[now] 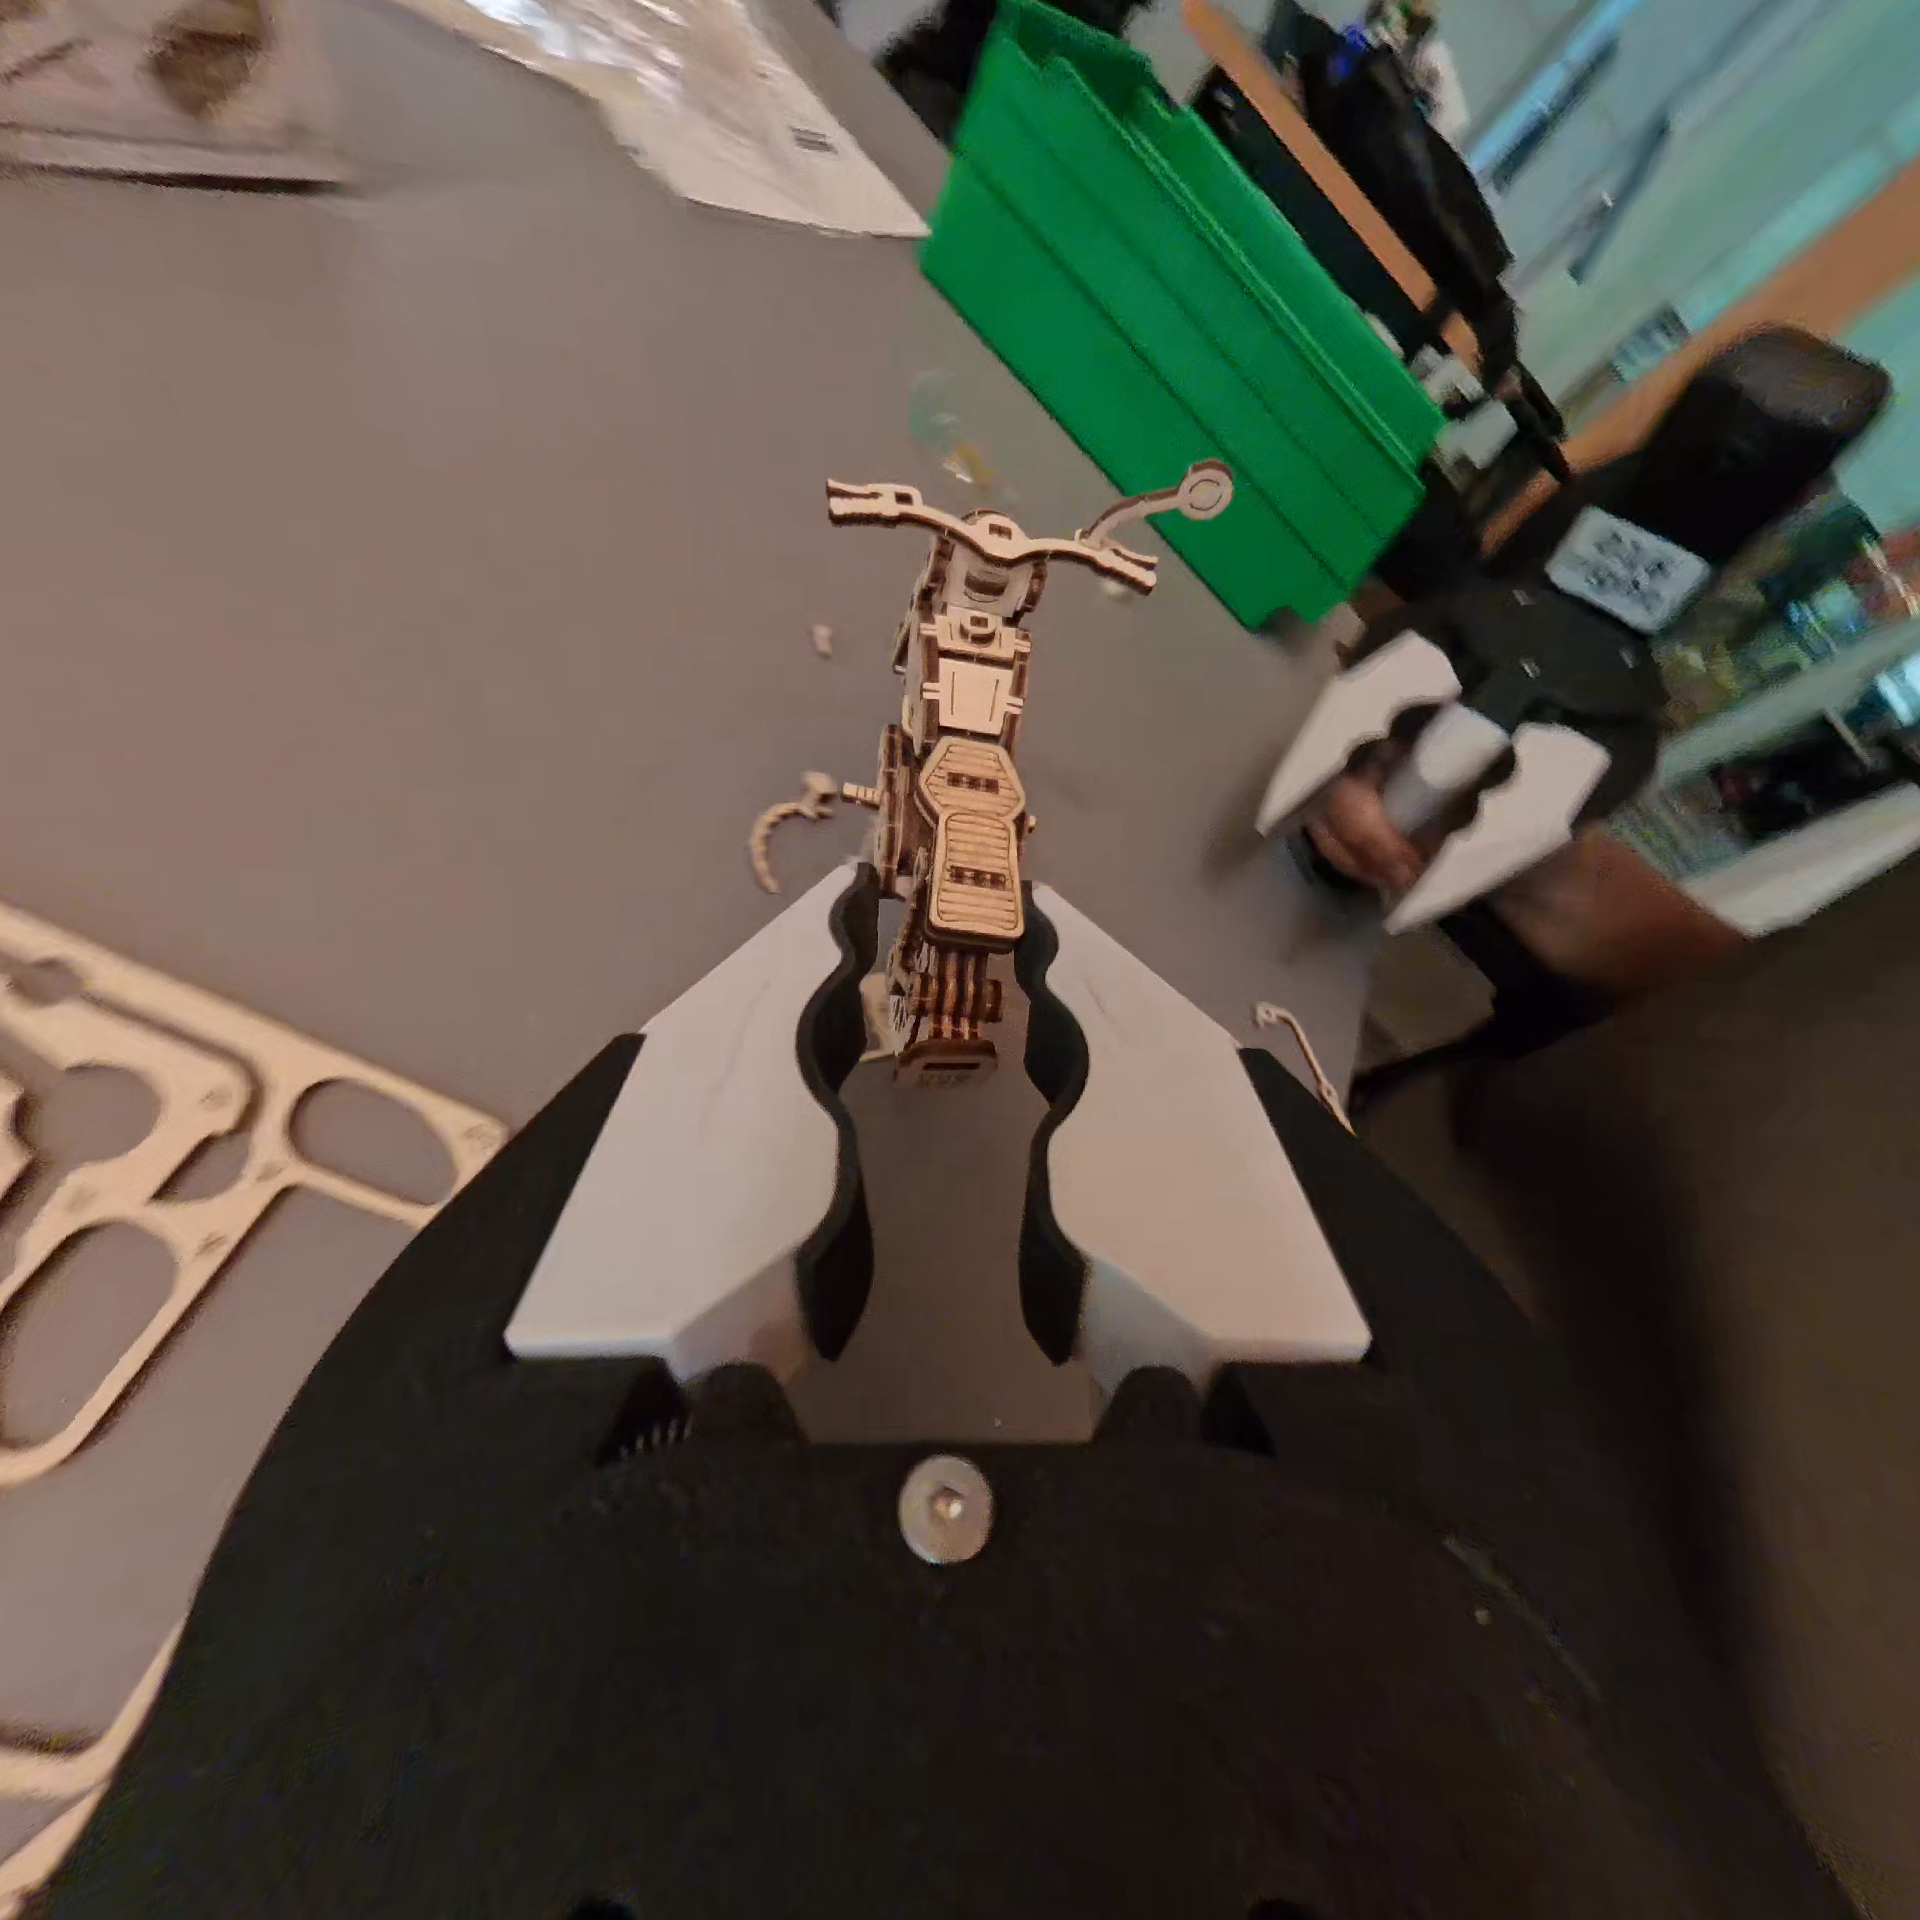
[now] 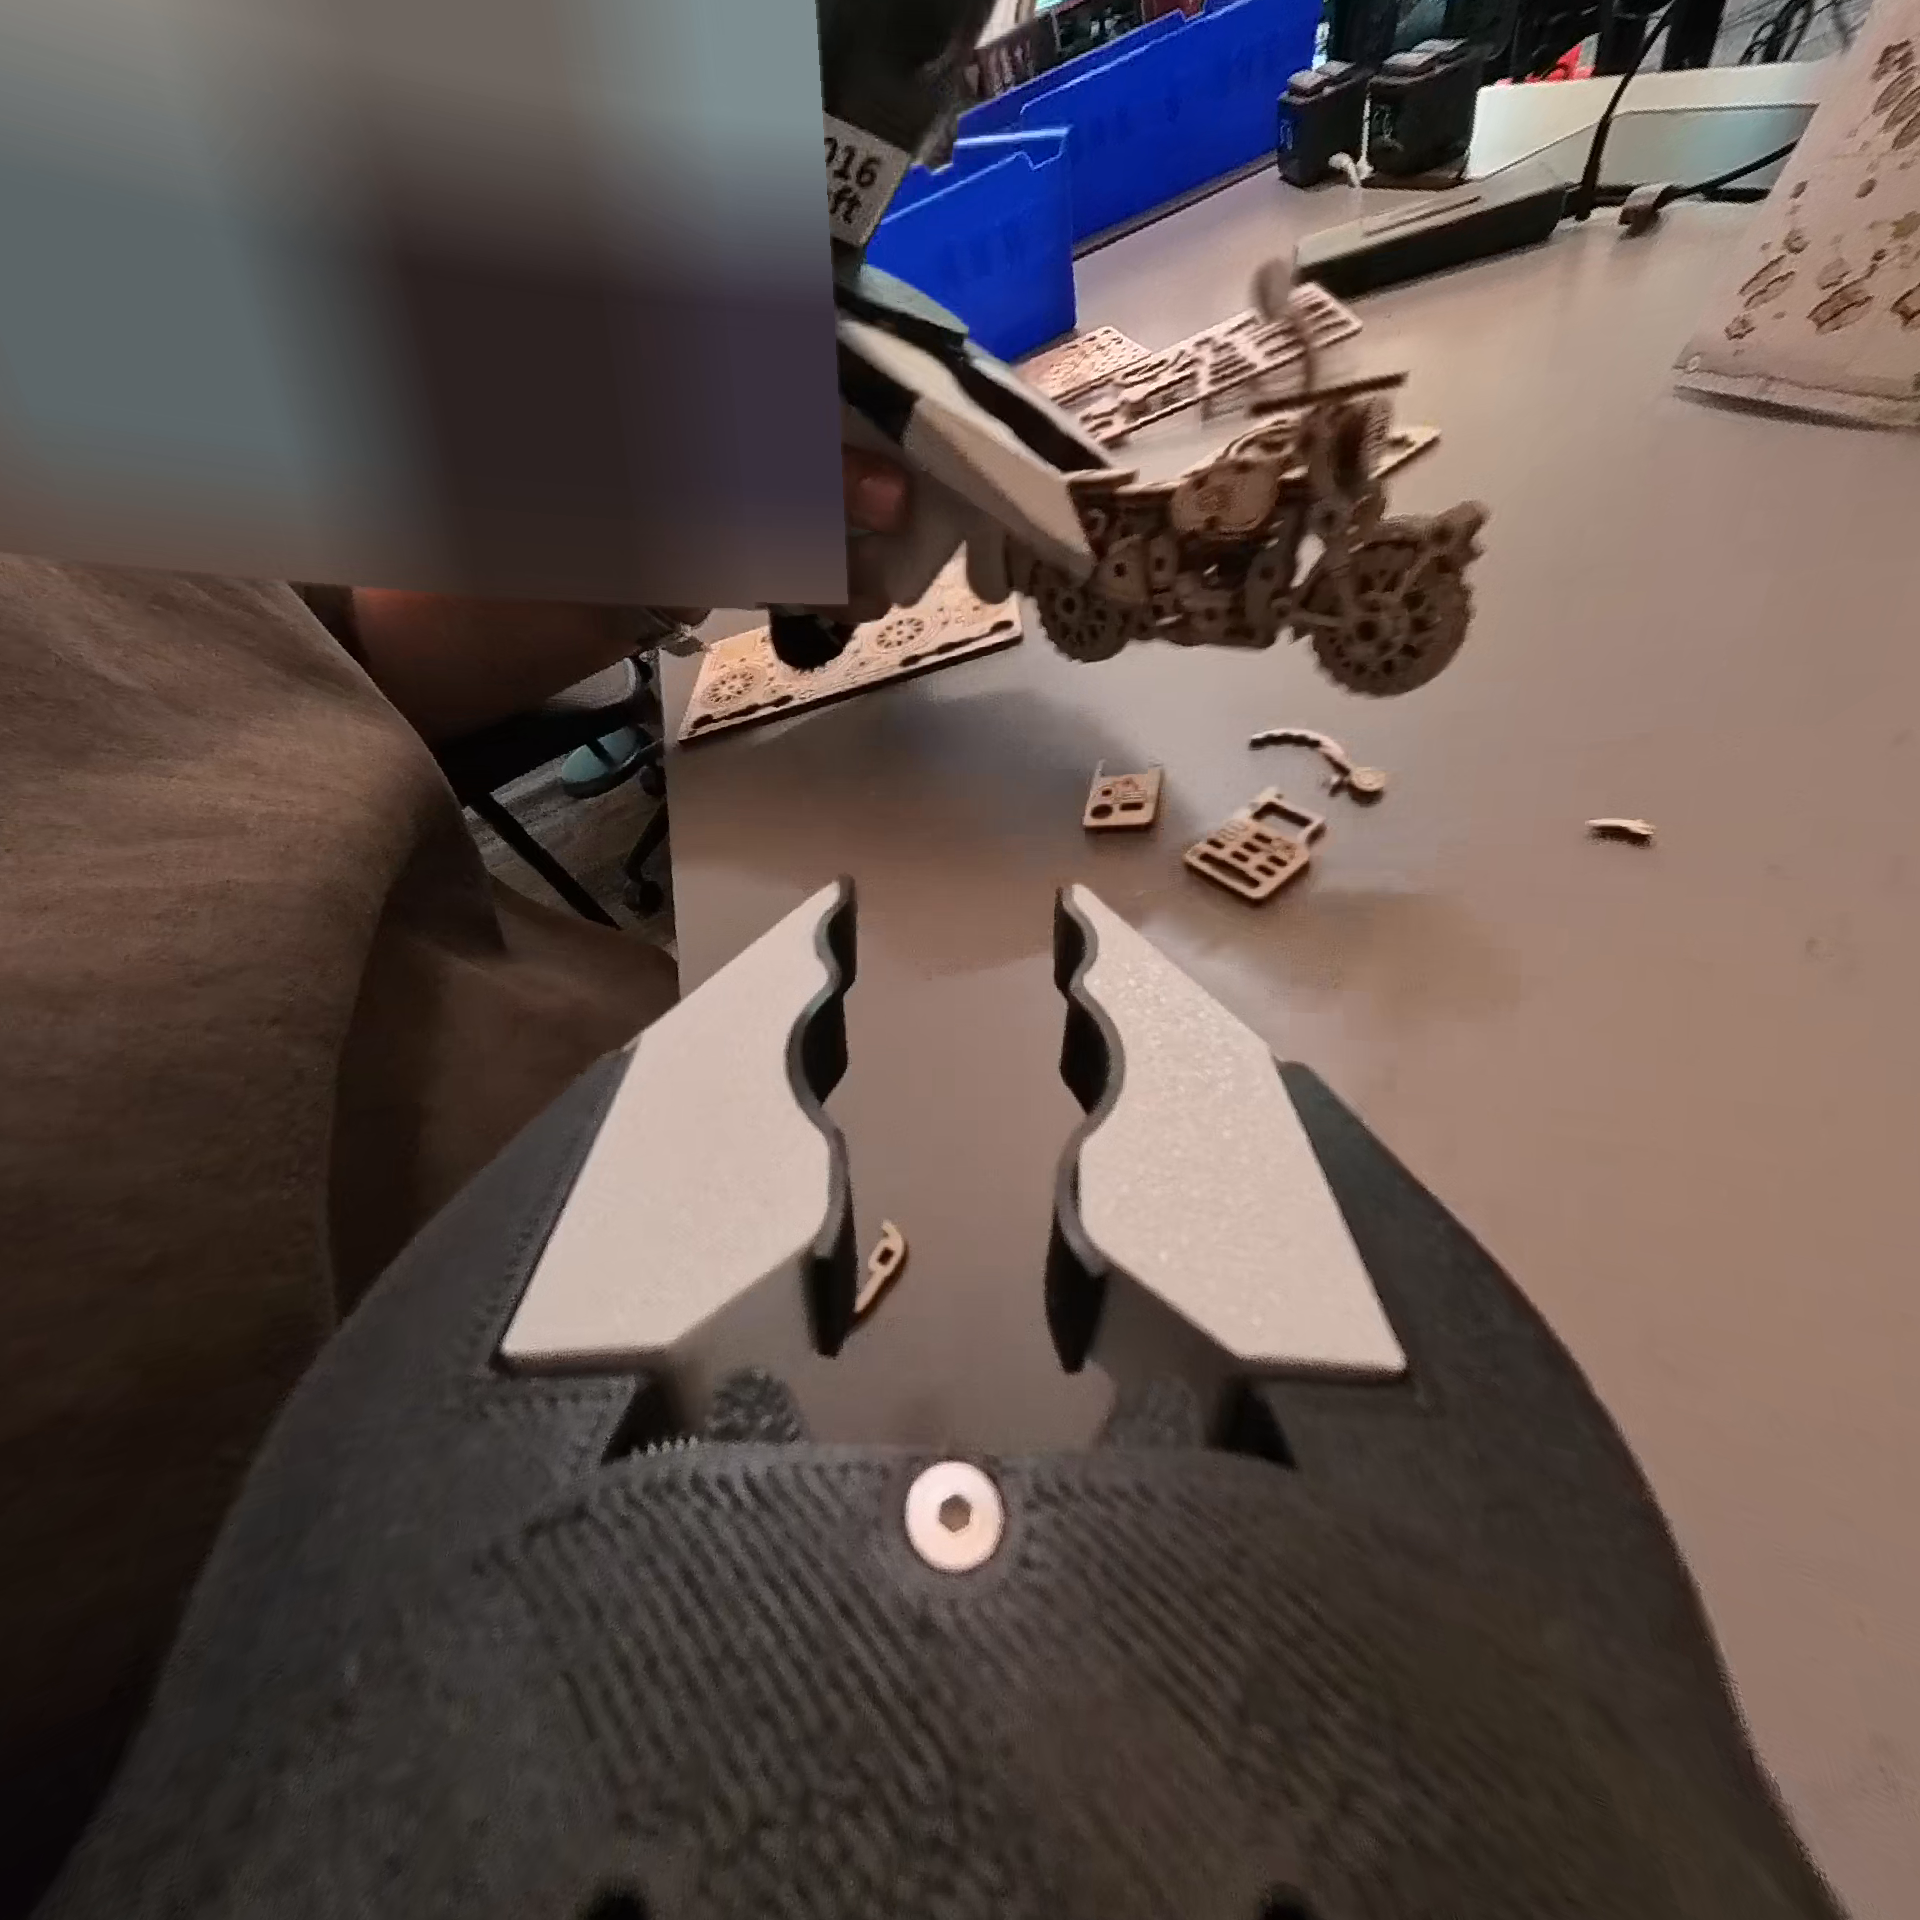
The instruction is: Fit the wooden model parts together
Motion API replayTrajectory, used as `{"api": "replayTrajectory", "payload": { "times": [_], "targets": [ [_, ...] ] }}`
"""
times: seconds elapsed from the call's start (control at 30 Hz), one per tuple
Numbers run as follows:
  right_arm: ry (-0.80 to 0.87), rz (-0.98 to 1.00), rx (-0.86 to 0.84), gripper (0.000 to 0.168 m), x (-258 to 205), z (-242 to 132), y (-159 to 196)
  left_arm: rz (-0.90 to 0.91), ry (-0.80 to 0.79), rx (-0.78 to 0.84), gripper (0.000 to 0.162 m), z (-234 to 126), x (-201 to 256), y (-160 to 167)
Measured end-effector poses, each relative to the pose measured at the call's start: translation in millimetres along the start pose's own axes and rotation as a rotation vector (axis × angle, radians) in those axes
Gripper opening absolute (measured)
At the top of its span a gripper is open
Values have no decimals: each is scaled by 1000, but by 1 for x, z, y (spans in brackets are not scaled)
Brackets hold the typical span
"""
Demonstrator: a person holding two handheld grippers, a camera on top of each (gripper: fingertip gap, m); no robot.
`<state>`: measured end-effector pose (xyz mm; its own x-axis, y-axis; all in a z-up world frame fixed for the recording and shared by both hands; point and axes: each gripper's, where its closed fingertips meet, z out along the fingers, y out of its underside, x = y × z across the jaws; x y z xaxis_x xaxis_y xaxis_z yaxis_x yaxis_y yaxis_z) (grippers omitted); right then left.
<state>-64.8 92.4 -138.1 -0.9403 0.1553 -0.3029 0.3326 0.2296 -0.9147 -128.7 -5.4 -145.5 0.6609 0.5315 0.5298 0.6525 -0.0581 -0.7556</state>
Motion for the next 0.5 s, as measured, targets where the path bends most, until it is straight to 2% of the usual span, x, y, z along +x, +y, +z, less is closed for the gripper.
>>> {"api": "replayTrajectory", "payload": {
  "times": [0.23,0.33,0.5],
  "targets": [
    [63,-46,31,42,12,-19,-10,260,164,-223,24,14,50,50],
    [57,-94,-57,47,7,-14,7,286,232,-227,24,19,66,56],
    [79,-179,-115,43,1,-4,15,265,305,-220,23,22,79,62]
  ]
}}
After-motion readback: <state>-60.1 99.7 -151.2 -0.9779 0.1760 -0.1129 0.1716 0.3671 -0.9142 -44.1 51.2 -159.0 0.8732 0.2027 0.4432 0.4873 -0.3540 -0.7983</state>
